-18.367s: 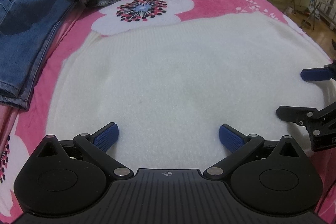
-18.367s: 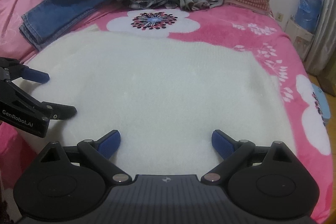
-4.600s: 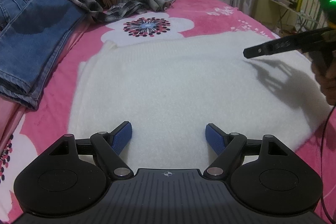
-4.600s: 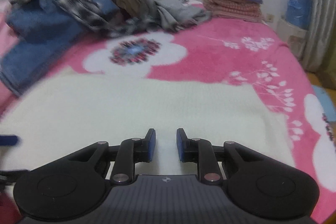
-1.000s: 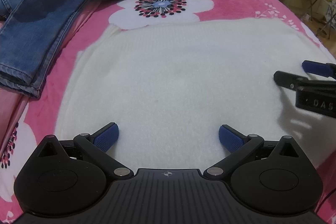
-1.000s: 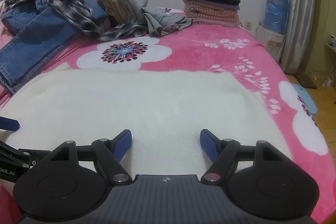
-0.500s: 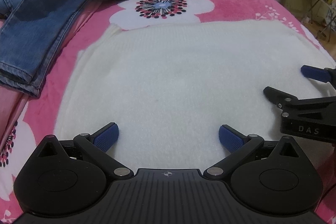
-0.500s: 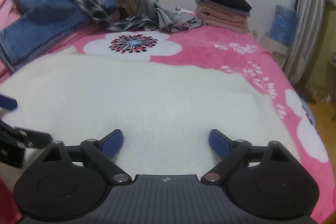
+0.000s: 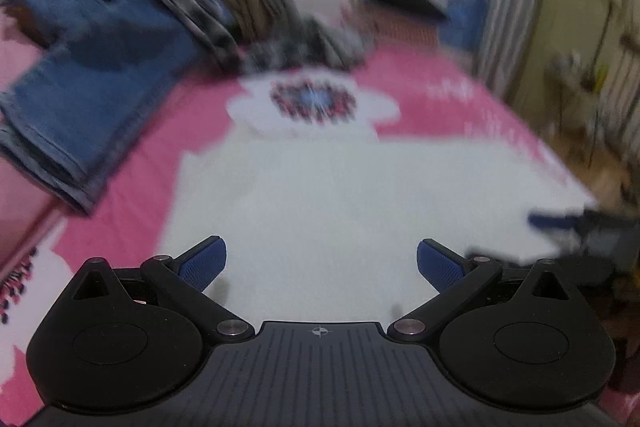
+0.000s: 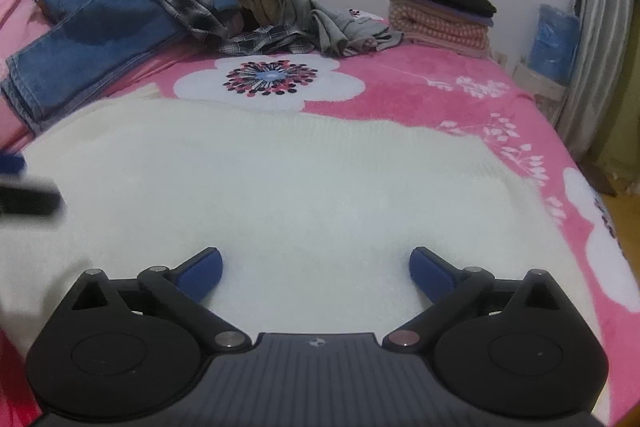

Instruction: Fold clothes

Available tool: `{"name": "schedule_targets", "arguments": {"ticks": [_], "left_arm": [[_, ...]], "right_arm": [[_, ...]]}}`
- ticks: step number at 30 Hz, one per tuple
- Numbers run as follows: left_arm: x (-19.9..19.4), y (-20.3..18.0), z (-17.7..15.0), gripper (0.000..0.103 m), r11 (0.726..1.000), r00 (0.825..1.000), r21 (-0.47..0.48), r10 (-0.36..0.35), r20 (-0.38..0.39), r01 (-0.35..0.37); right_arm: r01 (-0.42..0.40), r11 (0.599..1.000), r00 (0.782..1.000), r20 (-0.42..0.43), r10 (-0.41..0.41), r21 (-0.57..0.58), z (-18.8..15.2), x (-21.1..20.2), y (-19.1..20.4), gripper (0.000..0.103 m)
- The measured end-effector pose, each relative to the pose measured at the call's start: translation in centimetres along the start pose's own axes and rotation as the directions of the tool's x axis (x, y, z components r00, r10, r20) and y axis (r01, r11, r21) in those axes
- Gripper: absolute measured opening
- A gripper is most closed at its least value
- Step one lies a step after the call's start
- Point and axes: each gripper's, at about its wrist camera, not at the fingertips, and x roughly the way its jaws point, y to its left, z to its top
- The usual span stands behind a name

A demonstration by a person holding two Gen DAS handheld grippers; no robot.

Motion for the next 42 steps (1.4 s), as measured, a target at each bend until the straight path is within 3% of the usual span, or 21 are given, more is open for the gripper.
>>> {"name": "schedule_targets", "arguments": {"ticks": [2, 7, 8, 14, 16, 21, 24, 28, 30, 33, 34, 38, 42], "left_arm": [[-0.3, 1.4, 0.4, 0.101, 1.0, 1.0, -0.028, 0.015, 0.019, -0.015], [1.3, 6.0, 1.1, 0.09, 0.985, 0.996, -0.154, 0.079, -0.034, -0.083], [1.8, 6.8, 1.1, 0.082, 0.981, 0.997, -0.18, 0.058, -0.05, -0.066], [5.2, 10.1, 1.3, 0.065, 0.951, 0.989, -0.304, -0.09, -0.121, 0.049], [6.1, 10.8, 1.2, 0.059, 0.929, 0.984, -0.361, -0.131, -0.121, 0.079], [6.8, 12.2, -0.2, 0.053, 0.874, 0.97, -0.464, -0.22, -0.106, 0.148], [6.1, 12.5, -1.0, 0.051, 0.855, 0.956, -0.486, -0.27, -0.117, 0.183], [5.1, 12.7, -2.7, 0.051, 0.81, 0.913, -0.527, -0.382, -0.143, 0.256], [4.6, 12.5, -3.5, 0.052, 0.801, 0.902, -0.53, -0.407, -0.142, 0.278], [4.4, 12.5, -3.9, 0.049, 0.781, 0.905, -0.563, -0.405, -0.127, 0.271], [4.5, 12.4, -3.9, 0.042, 0.775, 0.908, -0.575, -0.399, -0.126, 0.26], [4.0, 11.6, -3.4, 0.03, 0.806, 0.926, -0.546, -0.353, -0.134, 0.228], [3.2, 10.9, -2.1, 0.026, 0.797, 0.935, -0.566, -0.332, -0.125, 0.208]], "right_arm": [[0.002, 1.0, 1.0, -0.002, -0.002, 0.0, 0.0, 0.0, 0.1, 0.102], [0.005, 1.0, 1.0, -0.008, -0.005, 0.004, 0.0, 0.0, 0.1, 0.102], [0.006, 1.0, 1.0, -0.009, -0.005, 0.005, 0.1, 0.0, 0.1, 0.102], [0.009, 1.0, 1.0, -0.016, -0.009, 0.006, 0.1, 0.0, 0.2, 0.102], [0.01, 1.0, 1.0, -0.017, -0.01, 0.006, 0.1, -0.1, 0.2, 0.102], [0.012, 1.0, 1.0, -0.016, -0.012, 0.007, 0.0, -0.1, 0.2, 0.102], [0.014, 1.0, 1.0, -0.013, -0.013, 0.011, -0.1, -0.1, 0.2, 0.102], [0.015, 1.0, 1.0, -0.012, -0.015, 0.012, 0.0, -0.1, 0.3, 0.102], [0.015, 1.0, 1.0, -0.012, -0.015, 0.013, 0.0, -0.1, 0.2, 0.102], [0.016, 1.0, 1.0, -0.008, -0.016, 0.015, -0.1, -0.1, 0.2, 0.102], [0.016, 1.0, 1.0, -0.007, -0.016, 0.015, -0.1, -0.1, 0.3, 0.102], [0.016, 1.0, 1.0, -0.003, -0.016, 0.017, -0.1, -0.1, 0.2, 0.102], [0.014, 1.0, 1.0, 0.0, -0.014, 0.018, -0.2, -0.1, 0.2, 0.102]]}}
